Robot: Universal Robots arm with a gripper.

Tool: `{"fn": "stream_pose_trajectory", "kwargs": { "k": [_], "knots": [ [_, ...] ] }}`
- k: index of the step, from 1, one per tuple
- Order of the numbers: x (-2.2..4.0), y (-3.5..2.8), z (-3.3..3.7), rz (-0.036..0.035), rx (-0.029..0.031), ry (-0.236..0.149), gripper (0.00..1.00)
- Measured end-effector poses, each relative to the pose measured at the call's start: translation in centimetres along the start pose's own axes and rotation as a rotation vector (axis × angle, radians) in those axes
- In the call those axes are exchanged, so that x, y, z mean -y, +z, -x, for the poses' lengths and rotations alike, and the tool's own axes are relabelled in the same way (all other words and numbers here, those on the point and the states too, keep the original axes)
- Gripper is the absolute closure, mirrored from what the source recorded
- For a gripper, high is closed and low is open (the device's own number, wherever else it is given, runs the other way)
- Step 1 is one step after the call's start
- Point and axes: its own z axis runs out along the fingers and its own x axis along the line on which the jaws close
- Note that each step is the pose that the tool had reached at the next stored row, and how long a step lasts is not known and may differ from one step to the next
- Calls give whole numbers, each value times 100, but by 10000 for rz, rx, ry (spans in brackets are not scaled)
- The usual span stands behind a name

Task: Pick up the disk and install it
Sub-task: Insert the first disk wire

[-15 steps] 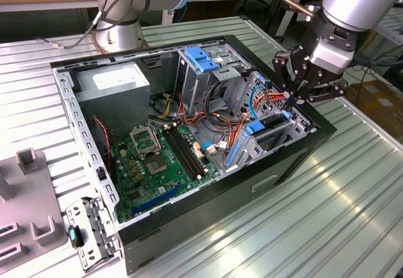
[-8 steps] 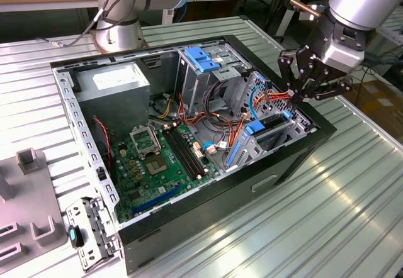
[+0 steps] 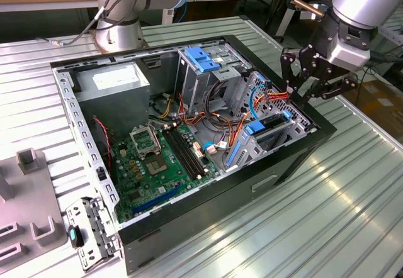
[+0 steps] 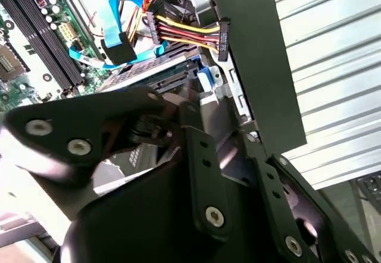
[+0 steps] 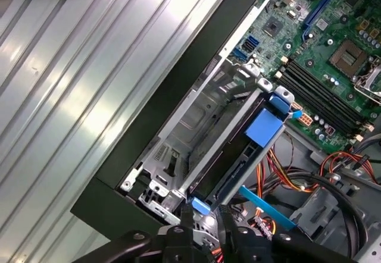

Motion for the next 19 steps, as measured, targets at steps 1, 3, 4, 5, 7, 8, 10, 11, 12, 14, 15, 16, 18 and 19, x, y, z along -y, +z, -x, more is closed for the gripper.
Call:
{"fn": "stream_pose_trajectory", "kwargs": {
  "k": [1, 3, 4, 5, 7, 8, 10, 11, 12, 14, 15, 16, 18, 19],
  "knots": [
    [9, 1, -4, -1, 5, -70, 62],
    [31, 2, -18, -1, 13, -237, 62],
    [39, 3, -23, -2, 17, -306, 62],
    [50, 4, -30, -3, 24, -414, 62],
    [65, 6, -41, -5, 39, -662, 62],
    [71, 6, -45, -8, 50, -821, 62],
    [72, 8, -47, -10, 68, -1097, 62],
    [73, 10, -47, -12, 84, -1375, 62],
    [74, 11, -48, -12, 93, -1555, 62],
    [78, 14, -51, -14, 111, -1898, 62],
    [95, 17, -52, -15, 119, -2018, 62],
    [107, 18, -48, -15, 122, -2064, 62],
    [135, 21, -36, -16, 127, -2152, 62],
    [144, 21, -31, -15, 129, -2189, 62]
  ]
}}
